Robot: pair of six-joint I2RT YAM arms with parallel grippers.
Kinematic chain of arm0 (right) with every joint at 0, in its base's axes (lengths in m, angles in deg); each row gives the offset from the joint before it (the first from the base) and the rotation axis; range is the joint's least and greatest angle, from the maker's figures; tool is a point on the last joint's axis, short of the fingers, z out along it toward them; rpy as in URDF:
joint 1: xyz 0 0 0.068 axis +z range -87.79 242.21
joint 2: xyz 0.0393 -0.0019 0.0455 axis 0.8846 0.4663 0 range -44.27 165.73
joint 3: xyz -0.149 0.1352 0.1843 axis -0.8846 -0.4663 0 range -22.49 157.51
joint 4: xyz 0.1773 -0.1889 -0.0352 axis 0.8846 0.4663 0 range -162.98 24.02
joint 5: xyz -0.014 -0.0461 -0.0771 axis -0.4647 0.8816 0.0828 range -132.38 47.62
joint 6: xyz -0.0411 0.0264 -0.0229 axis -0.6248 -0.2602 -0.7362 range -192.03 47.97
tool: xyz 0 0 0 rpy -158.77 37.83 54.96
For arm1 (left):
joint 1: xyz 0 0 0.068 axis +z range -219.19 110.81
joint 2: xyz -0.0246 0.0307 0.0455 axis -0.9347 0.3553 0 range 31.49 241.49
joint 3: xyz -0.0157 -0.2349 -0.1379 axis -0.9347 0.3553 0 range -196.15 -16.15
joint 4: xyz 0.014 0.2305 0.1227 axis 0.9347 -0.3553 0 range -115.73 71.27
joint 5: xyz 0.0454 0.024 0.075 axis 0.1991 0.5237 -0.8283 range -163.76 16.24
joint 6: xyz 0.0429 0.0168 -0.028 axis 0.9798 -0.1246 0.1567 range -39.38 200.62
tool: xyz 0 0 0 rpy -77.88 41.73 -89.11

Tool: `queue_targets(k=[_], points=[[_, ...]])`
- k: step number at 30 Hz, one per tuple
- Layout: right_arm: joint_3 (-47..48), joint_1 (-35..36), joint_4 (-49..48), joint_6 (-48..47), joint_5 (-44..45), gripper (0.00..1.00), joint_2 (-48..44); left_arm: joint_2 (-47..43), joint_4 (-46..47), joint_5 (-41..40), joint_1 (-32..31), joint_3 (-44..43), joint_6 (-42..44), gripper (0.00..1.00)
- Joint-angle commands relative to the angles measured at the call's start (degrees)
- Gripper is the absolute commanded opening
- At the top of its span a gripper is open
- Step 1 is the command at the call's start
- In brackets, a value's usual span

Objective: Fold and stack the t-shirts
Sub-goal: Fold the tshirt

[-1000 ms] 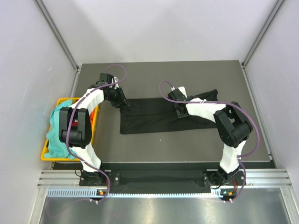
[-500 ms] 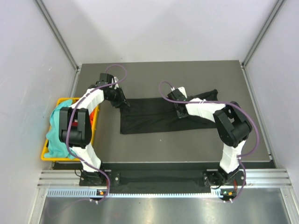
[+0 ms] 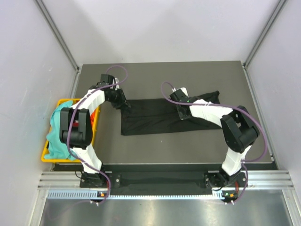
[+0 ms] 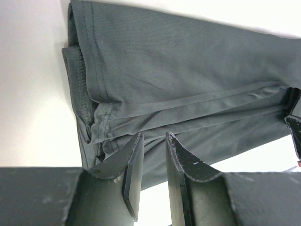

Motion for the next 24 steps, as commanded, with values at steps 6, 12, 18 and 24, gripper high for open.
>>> queue_targets(k=[6,12,18,24], points=[[-0.7,2.6,2.3,-2.7,-3.5,0.00,-2.7,4.4,1.0,-2.3,0.4,-0.4,1.3,0.31],[-0.5,3.2,3.8,-3.2,-3.3,0.00,-1.8,6.0,0.3,-5.1,0.4,-1.1,1.7,0.31],[-0.9,3.2,4.1,-3.1,-3.1,0.00,-1.2,7.0,-1.0,-8.3,0.4,-1.8,2.7,0.30],[-1.3,3.2,4.8,-3.4,-3.0,0.00,-2.7,7.2,-1.5,-10.7,0.4,-2.4,3.1,0.28]])
